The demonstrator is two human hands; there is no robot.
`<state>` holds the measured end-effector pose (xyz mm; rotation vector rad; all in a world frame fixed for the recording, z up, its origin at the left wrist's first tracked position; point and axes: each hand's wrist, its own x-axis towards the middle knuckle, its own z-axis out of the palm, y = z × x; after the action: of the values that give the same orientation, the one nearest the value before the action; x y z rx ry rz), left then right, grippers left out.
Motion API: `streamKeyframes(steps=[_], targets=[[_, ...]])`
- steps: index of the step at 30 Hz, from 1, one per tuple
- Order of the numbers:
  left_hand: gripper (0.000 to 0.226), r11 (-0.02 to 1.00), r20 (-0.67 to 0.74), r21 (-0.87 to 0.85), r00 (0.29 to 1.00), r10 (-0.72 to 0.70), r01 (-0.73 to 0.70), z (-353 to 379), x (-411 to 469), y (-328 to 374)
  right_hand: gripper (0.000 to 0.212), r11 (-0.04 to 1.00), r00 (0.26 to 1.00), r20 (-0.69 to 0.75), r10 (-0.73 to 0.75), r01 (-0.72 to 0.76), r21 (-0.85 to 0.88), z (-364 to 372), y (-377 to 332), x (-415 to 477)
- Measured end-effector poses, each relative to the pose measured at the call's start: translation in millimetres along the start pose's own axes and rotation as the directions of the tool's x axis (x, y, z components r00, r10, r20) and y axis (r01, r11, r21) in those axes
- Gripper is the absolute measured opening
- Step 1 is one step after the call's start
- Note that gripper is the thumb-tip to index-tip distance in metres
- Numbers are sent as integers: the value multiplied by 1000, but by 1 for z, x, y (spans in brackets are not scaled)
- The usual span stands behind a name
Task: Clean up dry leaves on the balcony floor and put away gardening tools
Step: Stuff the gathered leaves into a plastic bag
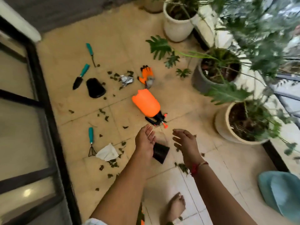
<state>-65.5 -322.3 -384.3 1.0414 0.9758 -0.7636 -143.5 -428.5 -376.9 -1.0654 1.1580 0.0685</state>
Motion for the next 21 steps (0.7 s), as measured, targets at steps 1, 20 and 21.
streamKeyframes(steps=[1, 20, 21], targets=[[22, 1000, -16, -11, 1000, 7, -7, -9, 5, 18, 16, 1000, 1000, 14, 5, -5, 1, 23, -3, 4], [24, 973, -175, -220, 984, 36, -75, -76, 76, 246, 12, 991, 925, 379, 37, 14, -132, 284, -94, 72], [24, 971, -194, -228, 981, 26, -71, -73, 84, 255, 13, 990, 928, 369, 45, 7, -138, 293, -99, 83]])
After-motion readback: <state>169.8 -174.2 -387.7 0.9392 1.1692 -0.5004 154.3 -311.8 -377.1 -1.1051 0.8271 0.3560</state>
